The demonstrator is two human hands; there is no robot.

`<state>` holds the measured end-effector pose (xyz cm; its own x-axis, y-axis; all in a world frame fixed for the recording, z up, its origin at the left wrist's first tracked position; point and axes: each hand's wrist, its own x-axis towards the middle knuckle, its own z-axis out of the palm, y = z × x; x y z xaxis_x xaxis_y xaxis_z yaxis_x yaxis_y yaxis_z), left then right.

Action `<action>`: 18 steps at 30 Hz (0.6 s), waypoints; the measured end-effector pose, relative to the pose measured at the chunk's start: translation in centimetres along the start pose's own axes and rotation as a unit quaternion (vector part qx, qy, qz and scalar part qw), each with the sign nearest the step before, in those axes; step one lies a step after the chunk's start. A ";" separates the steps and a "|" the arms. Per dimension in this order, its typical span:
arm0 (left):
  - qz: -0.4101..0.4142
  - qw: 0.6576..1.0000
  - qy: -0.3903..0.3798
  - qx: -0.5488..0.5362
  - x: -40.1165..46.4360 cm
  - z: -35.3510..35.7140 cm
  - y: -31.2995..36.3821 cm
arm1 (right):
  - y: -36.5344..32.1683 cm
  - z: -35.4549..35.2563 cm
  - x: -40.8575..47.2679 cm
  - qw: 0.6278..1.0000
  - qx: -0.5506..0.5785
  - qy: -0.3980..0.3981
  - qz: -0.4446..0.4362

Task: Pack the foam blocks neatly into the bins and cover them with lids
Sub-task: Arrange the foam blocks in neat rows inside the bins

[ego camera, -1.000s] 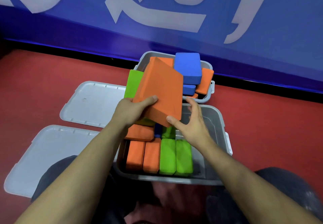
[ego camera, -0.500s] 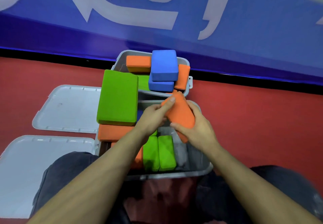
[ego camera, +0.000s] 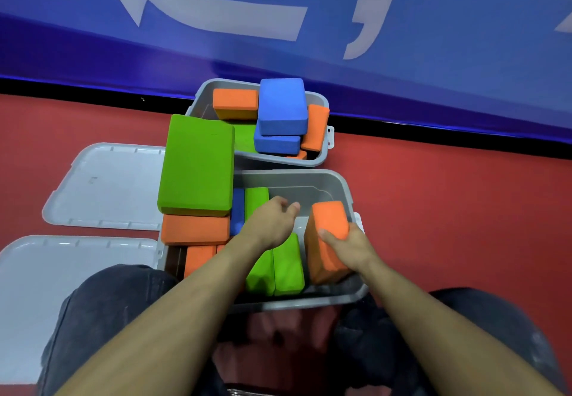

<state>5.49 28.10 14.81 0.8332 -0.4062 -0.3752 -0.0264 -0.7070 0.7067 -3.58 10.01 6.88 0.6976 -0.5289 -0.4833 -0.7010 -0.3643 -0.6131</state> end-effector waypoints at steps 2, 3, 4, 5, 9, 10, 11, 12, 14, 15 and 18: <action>0.004 0.997 0.000 0.080 0.0 -0.3 -0.9 | 1.2 0.9 0.7 0.999 -0.025 -0.041 0.021; 0.011 0.995 0.002 0.102 0.0 -0.5 -1.2 | 1.4 1.2 0.8 0.998 -0.034 -0.052 0.024; 0.022 0.993 0.006 0.114 0.0 -0.7 -1.5 | 1.7 1.7 0.9 0.997 -0.034 -0.061 0.024; 0.035 0.992 0.008 0.120 0.0 -1.1 -1.8 | 1.9 2.3 1.0 0.997 -0.027 -0.069 0.026; 0.081 0.988 0.025 0.129 0.2 -2.4 -2.7 | 3.0 4.9 1.8 0.997 -0.006 -0.064 0.045; 0.084 0.988 0.032 0.124 0.2 -2.6 -3.1 | 3.3 5.4 2.1 0.997 -0.003 -0.068 0.048; 0.083 0.989 0.034 0.121 0.3 -2.8 -3.4 | 3.6 5.8 2.5 0.996 -0.002 -0.079 0.052; 0.078 0.989 0.033 0.118 0.3 -3.0 -3.9 | 3.9 6.2 2.8 0.995 -0.001 -0.087 0.054; 0.059 0.992 0.030 0.110 0.5 -3.2 -4.7 | 4.4 6.9 3.2 0.993 0.007 -0.101 0.061; 0.048 0.993 0.031 0.107 0.5 -3.4 -5.2 | 4.8 7.3 3.3 0.992 0.012 -0.108 0.071; 0.038 0.993 0.038 0.105 0.7 -4.0 -6.4 | 7.0 8.9 5.0 0.991 0.024 -0.107 0.073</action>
<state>8.39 34.64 12.41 0.8637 -0.4232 -0.2736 -0.1988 -0.7850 0.5867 -3.71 11.68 -5.38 0.6089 -0.3970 -0.6867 -0.7920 -0.2560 -0.5542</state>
